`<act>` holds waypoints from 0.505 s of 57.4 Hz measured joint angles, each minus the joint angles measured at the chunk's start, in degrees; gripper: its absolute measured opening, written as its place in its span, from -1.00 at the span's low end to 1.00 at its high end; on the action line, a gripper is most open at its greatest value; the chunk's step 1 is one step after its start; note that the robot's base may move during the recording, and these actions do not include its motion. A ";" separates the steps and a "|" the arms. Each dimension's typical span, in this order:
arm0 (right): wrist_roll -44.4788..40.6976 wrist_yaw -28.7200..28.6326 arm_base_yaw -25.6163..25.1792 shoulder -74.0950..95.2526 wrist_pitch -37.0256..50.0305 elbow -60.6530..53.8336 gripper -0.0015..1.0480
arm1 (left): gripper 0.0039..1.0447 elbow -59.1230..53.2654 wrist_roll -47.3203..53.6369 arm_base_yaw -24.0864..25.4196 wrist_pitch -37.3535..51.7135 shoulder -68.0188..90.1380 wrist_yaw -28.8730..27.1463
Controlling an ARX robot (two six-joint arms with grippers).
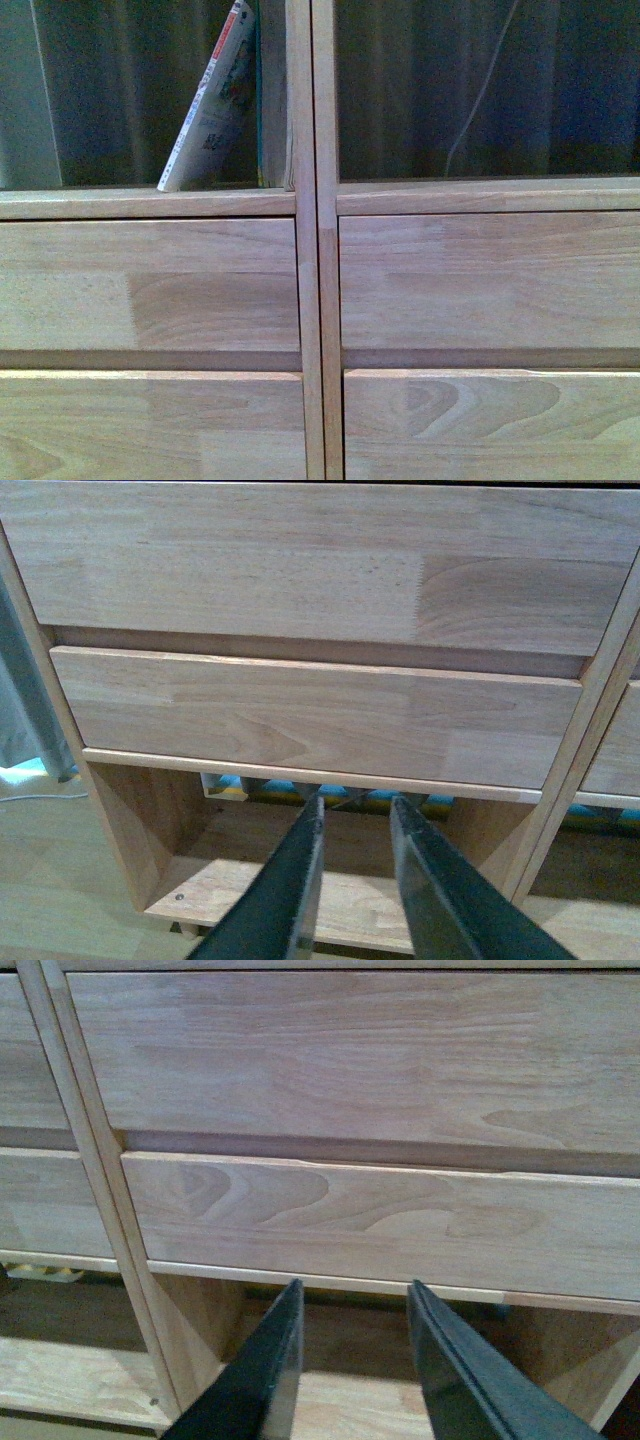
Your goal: Organize books on shelf
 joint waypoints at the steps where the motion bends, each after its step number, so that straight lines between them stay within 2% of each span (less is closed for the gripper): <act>1: 0.00 0.00 0.00 -0.02 0.00 0.00 -0.23 | -0.22 0.00 0.00 0.00 0.00 0.00 0.00; 8: 0.00 0.00 0.00 0.00 0.00 0.00 0.22 | 0.25 0.00 0.00 0.00 0.00 0.00 0.00; 19: 0.00 0.00 0.00 0.00 0.00 0.00 0.82 | 0.88 0.00 0.00 0.00 0.00 0.00 -0.02; 21: 0.02 0.00 -0.02 0.00 0.00 0.00 0.89 | 0.89 0.00 0.00 0.00 0.00 0.00 -0.02; 29: 0.00 0.00 0.00 0.00 0.00 0.00 0.86 | 0.86 0.00 0.00 0.00 0.00 0.00 0.00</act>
